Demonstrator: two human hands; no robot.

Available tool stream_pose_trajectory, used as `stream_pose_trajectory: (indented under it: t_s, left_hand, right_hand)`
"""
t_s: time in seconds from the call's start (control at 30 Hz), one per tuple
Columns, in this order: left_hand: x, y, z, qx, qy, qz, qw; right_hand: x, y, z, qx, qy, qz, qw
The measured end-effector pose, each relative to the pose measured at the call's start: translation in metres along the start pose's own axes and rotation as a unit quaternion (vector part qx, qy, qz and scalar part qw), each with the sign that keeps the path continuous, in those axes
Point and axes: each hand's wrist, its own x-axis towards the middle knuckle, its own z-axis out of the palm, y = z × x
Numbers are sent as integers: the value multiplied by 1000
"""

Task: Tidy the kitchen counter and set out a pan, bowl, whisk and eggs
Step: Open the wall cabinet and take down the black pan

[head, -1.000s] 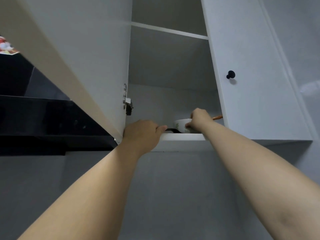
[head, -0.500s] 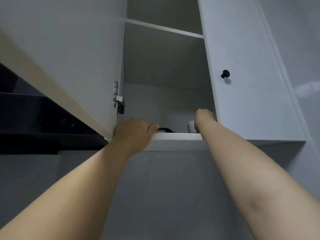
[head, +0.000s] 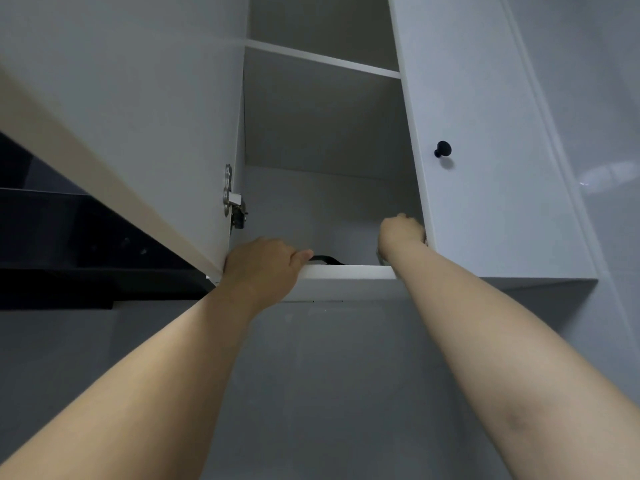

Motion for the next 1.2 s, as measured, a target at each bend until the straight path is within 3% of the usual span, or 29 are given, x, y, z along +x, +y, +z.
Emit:
stream_pose_trajectory:
  t_s: [0.23,0.43,0.57,0.67,0.8,0.97,1.13,1.2]
  left_hand:
    - [0,1,-1,0,-1,-2,1000]
    - [-1,0,0,-3,-1,-4,1000]
    - [-1,1,-1,1,2,2,1000]
    - [-1,2,-1,4,3,2,1000]
    - [-2,2,-2,5,3,-4,1000]
    - [-3,3,-7,-57,-2,-26,998]
    - [-6,1,-14,-112,-23,-17,993]
    - [-8,2,-16,-120,-25,-20,992]
  right_hand:
    - [-1,-5,4,-12,-57,-57,997]
    - [-2,2,3,-43,-192,-72,978]
    - [0,1,6,39,-175,-38,983]
    - [3,-9,7,194,-87,-11,977]
    - [-15,-17,-6,381,65,-60,920]
    - [-60,-21,-21,586,-1,-123,801]
    - [-92,-5,-21,617,-5,-135,775]
    - [-100,0,-21,601,1,-156,784]
